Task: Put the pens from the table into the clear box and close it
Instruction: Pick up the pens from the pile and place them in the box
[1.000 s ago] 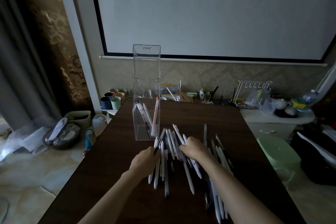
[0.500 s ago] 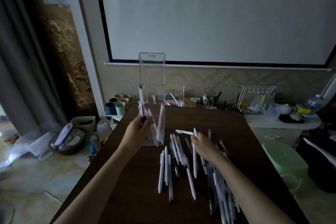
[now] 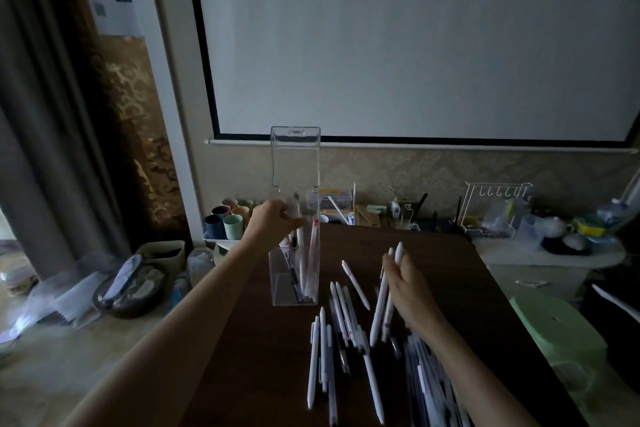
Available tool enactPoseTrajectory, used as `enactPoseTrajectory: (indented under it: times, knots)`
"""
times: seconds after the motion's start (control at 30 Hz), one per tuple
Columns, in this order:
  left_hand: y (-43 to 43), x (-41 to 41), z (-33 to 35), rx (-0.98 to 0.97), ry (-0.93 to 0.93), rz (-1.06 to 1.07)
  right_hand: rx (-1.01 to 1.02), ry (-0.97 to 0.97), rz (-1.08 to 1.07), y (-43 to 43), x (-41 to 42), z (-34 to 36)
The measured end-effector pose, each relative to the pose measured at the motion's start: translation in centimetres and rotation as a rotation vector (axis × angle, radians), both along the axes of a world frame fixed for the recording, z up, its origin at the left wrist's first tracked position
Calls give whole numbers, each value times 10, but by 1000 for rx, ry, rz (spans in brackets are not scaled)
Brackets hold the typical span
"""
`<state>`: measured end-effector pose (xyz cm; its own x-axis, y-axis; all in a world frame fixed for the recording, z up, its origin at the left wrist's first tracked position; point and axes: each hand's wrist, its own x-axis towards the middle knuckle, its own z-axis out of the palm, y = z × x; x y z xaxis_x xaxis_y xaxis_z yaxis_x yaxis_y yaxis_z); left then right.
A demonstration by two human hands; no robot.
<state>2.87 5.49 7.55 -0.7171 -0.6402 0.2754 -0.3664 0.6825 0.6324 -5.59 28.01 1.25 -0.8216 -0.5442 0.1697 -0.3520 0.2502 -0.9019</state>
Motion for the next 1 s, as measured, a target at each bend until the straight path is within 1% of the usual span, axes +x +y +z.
enactPoseTrajectory:
  times: [0.03,0.1,0.13,0.17,0.2,0.27,0.3,0.33,0.4,0.43,0.47,0.53,0.57,0.6,0.7,0.77,0.83,0.87,0.9,0.93,1.0]
  knots:
    - [0,4,-4,10,32,6,-82,21,-42,-3,2,6]
    - [2,16,-13,46,158,27,-231,85,-93,-11,4,23]
    - [4,22,-18,47,217,35,-292,118,-88,-18,6,33]
    - [2,27,-27,52,229,39,-338,147,-70,-28,7,42]
    - [2,32,-35,45,217,30,-373,170,-47,-39,8,50]
    - [-2,35,-54,59,104,-19,-435,211,2,-64,10,65]
    - [-4,36,-62,128,56,-47,-451,237,17,-77,11,70]
    - [-8,37,-71,236,64,-85,-443,268,24,-90,13,73]
    - [-16,33,-90,498,139,-106,-370,300,30,-114,16,72]
    - [-16,31,-96,572,159,-114,-312,279,35,-125,16,69]
    - [-11,31,-97,605,170,-128,-242,234,41,-134,15,63]
    - [-2,31,-98,602,217,-116,-113,123,59,-143,13,53]
    - [0,29,-101,589,232,-101,-84,77,81,-143,13,49]
    - [1,27,-103,571,253,-106,-91,58,108,-139,12,46]
    - [2,28,-103,595,281,-129,-169,134,163,-114,7,39]
    - [4,29,-103,599,285,-133,-182,128,90,-97,-8,31]
    - [3,30,-105,605,281,-127,-146,56,-45,-84,-31,16]
    - [2,30,-105,604,278,-130,-77,30,-112,-79,-44,6]
    - [2,30,-106,606,271,-137,34,27,-163,-74,-54,-5]
    - [3,30,-106,604,273,-147,169,37,-184,-70,-62,-18]
    - [4,30,-106,578,270,-157,390,48,-150,-67,-67,-42]
